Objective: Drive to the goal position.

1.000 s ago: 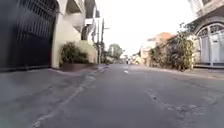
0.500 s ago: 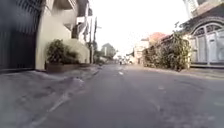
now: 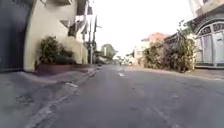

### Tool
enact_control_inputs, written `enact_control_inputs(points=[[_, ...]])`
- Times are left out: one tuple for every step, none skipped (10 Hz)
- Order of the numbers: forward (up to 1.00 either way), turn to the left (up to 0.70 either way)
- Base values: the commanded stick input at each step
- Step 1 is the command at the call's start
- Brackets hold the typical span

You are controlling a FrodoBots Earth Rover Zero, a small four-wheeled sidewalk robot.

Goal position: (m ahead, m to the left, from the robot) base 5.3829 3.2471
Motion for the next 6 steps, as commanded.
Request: enact_control_inputs(points=[[1.00,0.00],[1.00,0.00],[1.00,-0.11],[1.00,-0.23],[1.00,-0.36],[1.00,-0.32]])
